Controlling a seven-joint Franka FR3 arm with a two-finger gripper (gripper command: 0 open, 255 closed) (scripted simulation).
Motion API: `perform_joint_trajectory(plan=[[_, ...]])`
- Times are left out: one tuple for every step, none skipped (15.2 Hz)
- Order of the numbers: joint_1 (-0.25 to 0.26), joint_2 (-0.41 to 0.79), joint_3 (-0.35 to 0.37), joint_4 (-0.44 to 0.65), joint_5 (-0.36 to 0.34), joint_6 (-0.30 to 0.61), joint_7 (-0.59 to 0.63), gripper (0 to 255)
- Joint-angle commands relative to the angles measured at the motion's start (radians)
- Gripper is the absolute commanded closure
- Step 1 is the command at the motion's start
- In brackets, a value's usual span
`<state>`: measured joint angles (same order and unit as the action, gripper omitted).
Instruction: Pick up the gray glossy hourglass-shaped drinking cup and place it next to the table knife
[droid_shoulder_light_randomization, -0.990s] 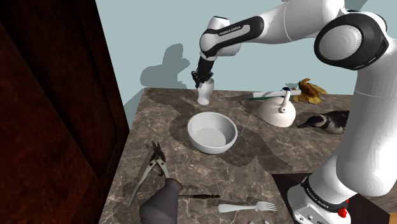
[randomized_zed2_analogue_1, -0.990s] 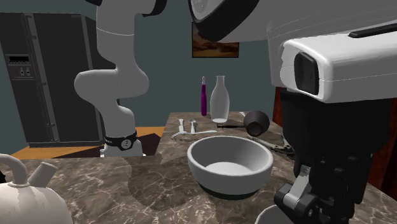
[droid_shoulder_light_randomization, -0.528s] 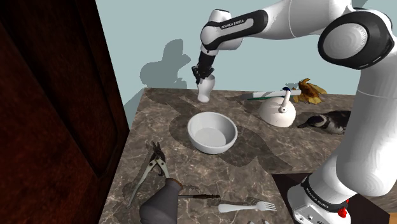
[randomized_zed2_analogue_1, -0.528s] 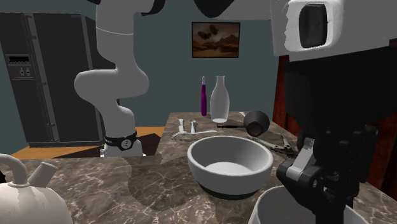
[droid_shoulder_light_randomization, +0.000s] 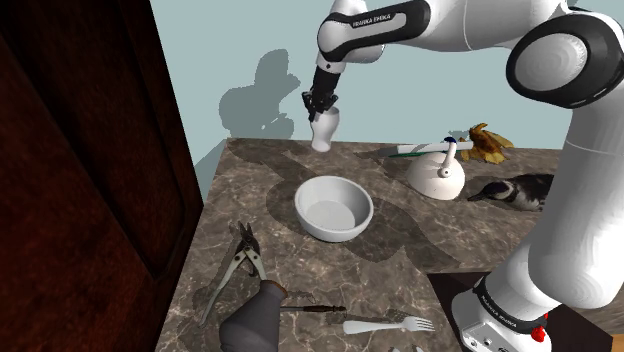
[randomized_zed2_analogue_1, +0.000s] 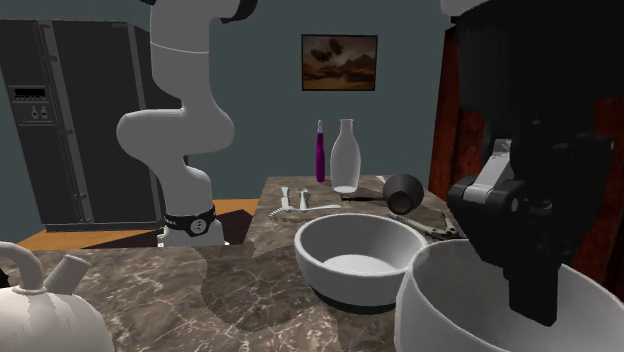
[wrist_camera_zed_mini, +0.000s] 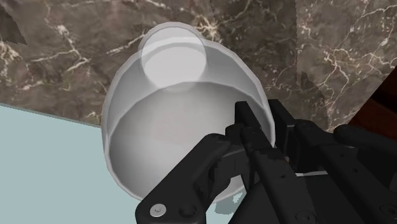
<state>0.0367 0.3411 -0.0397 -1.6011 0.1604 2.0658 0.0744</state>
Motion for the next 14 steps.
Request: perform_joint_trajectory(plan=[[0.000, -0.010, -0.001, 0.018, -0.002, -0.027, 0.004, 255], [0.000, -0.012, -0.001, 0.028, -0.003, -0.039, 0.005, 255], [-0.001, -0.014, -0.001, 0.038, -0.004, -0.051, 0.007, 255], [-0.001, -0.016, -0.002, 0.049, -0.005, -0.064, 0.009, 255], [-0.001, -0.017, -0.002, 0.060, -0.006, -0.076, 0.011, 255], [-0.001, -0.019, -0.002, 0.071, -0.006, -0.089, 0.012, 255], [-0.001, -0.020, -0.002, 0.083, -0.007, -0.102, 0.014, 255], [-0.001, -0.021, -0.002, 0.095, -0.008, -0.115, 0.016, 255], [-0.002, -0.022, -0.003, 0.107, -0.009, -0.128, 0.017, 255], [-0.002, -0.022, -0.003, 0.120, -0.009, -0.141, 0.019, 255], [-0.002, -0.022, -0.003, 0.133, -0.010, -0.154, 0.021, 255], [-0.002, -0.022, -0.003, 0.147, -0.011, -0.167, 0.023, 255], [-0.003, -0.022, -0.003, 0.160, -0.011, -0.181, 0.024, 255], [-0.003, -0.021, -0.003, 0.175, -0.012, -0.194, 0.026, 255]])
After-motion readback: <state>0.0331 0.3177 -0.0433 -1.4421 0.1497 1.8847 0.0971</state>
